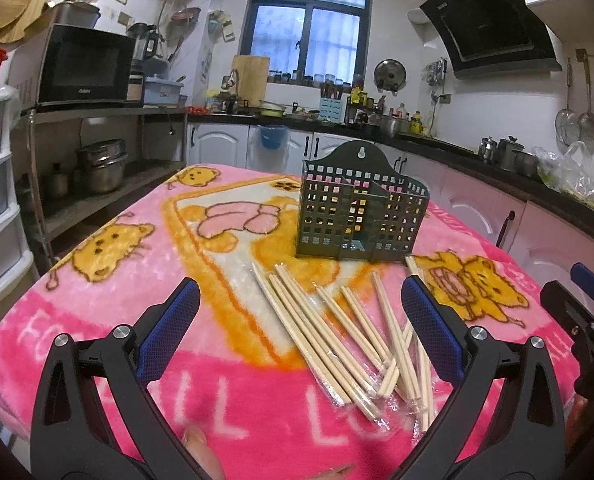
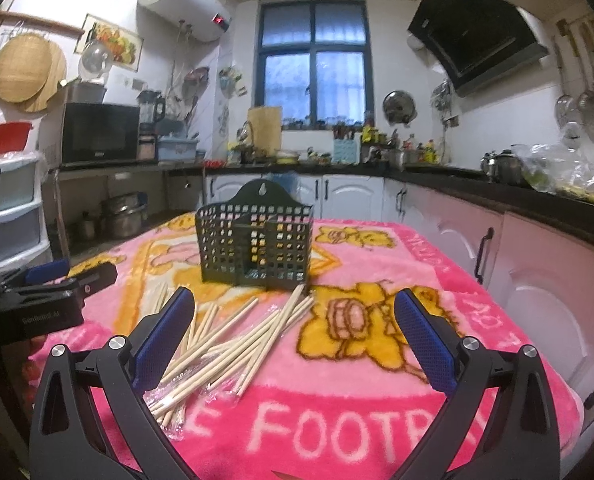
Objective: Organize utensils
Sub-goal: 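Lower the left tool onto a wooden chopstick and close it while the right tool grasps another, then lift the held chopsticks upright with both tools and carry them over the green basket, then lower both held chopsticks into the green basket compartments, then open both tools to release the chopsticks and pull back from the basket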
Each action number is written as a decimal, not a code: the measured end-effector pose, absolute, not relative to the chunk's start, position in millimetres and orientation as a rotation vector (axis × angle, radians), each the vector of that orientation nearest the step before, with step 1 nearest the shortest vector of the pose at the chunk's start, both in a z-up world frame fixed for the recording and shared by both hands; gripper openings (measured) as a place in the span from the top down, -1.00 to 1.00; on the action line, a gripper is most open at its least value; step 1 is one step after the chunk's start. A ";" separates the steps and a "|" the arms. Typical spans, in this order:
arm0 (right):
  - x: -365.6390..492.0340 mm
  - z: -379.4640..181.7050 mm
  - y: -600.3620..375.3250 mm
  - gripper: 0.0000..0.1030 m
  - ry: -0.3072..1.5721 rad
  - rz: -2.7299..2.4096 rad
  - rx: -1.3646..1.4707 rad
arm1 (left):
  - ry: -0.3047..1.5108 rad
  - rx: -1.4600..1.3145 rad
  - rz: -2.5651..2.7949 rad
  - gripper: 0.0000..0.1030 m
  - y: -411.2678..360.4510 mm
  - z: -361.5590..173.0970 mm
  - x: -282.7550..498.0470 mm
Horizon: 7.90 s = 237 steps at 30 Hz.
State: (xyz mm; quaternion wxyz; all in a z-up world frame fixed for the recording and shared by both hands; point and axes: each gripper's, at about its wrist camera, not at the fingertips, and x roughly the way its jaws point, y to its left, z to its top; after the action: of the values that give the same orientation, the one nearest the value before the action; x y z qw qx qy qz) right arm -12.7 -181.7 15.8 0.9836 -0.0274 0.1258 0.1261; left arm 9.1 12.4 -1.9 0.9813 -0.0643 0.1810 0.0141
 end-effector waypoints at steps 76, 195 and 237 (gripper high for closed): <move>202.4 10.4 -182.2 0.82 0.812 0.570 0.092 | 0.896 -0.385 -0.152 0.90 91.2 -30.1 197.1; 249.1 104.3 -191.7 0.46 0.359 0.380 0.197 | 0.382 -0.170 -0.136 0.59 32.3 84.9 248.7; 146.0 55.0 -175.7 -0.18 0.492 0.430 -0.025 | 0.513 -0.199 -0.129 -0.79 37.0 44.1 145.4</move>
State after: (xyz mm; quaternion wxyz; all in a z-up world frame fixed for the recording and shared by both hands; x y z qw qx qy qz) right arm 146.0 -175.7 55.0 0.9470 -0.0125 0.2416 0.2114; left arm 145.4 37.0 44.1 0.9603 -0.0984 0.2530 -0.0636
